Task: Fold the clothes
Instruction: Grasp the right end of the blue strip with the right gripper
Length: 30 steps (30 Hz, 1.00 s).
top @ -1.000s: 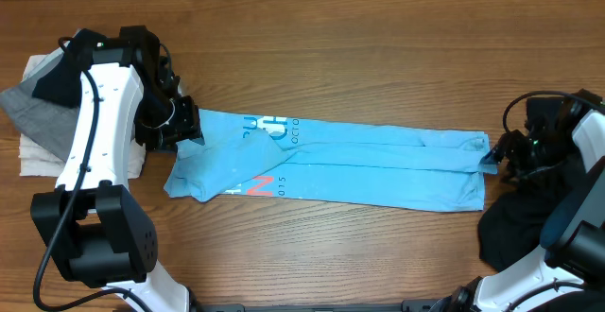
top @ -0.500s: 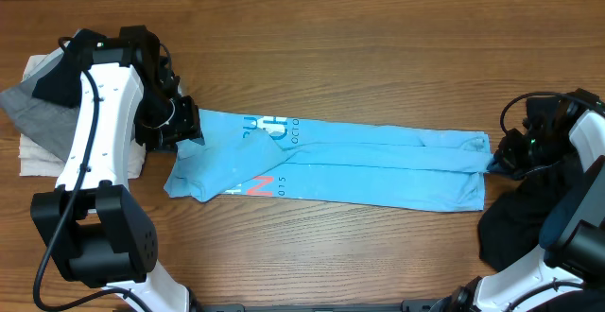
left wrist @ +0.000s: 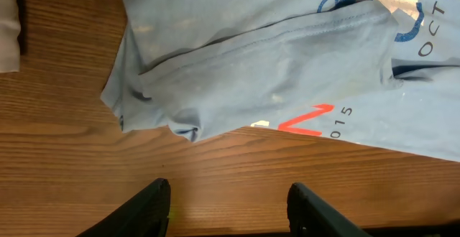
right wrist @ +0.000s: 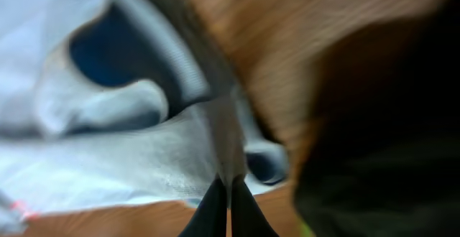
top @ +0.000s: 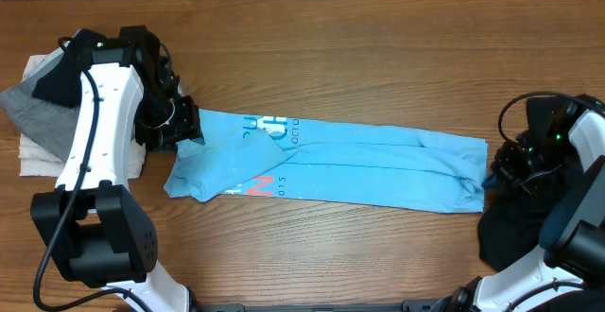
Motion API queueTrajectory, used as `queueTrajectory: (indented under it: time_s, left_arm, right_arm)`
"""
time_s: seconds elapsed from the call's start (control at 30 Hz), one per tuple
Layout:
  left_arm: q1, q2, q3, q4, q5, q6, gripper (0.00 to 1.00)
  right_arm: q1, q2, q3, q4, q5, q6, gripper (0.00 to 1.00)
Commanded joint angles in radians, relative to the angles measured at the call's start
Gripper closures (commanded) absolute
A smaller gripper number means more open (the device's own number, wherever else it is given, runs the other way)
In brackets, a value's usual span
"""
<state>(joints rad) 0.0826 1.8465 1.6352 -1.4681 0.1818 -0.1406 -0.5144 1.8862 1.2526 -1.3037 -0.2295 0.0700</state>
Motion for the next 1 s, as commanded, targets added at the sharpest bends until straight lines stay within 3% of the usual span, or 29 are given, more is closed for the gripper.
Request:
queueTrajectory:
  time_s: [0.0,0.13,0.17,0.23,0.33,0.47,0.6,0.97]
  left_arm:
    - [0.002,-0.008,0.003,0.000,-0.006,-0.009,0.44]
    - [0.002,-0.008,0.003,0.000,-0.006,-0.009,0.44]
    - [0.002,-0.008,0.003,0.000,-0.006,-0.009,0.44]
    - [0.002,-0.008,0.003,0.001,-0.006,-0.009,0.44]
    - [0.002,-0.008,0.003,0.002,-0.006,-0.009,0.44]
    - [0.002,-0.008,0.003,0.002,-0.006,-0.009,0.44]
    - [0.002,-0.008,0.003,0.001,-0.006,-0.009,0.44]
    - [0.002,-0.008,0.003,0.002,-0.006,-0.005,0.44]
  right_arm:
    - [0.004,0.003,0.009,-0.006,0.232,0.148,0.96]
    - [0.004,0.003,0.009,-0.011,0.258,0.174,0.96]
    - [0.004,0.003,0.009,-0.011,0.257,0.174,0.91]
    - [0.005,0.003,0.009,-0.008,0.237,0.174,0.65]
    - [0.005,0.003,0.009,0.008,0.193,0.158,0.54]
    - [0.005,0.003,0.009,0.015,0.070,0.051,0.50]
    - [0.005,0.003,0.009,0.021,-0.005,0.004,0.30]
    - [0.020,0.040,0.009,0.046,-0.005,0.003,0.29]
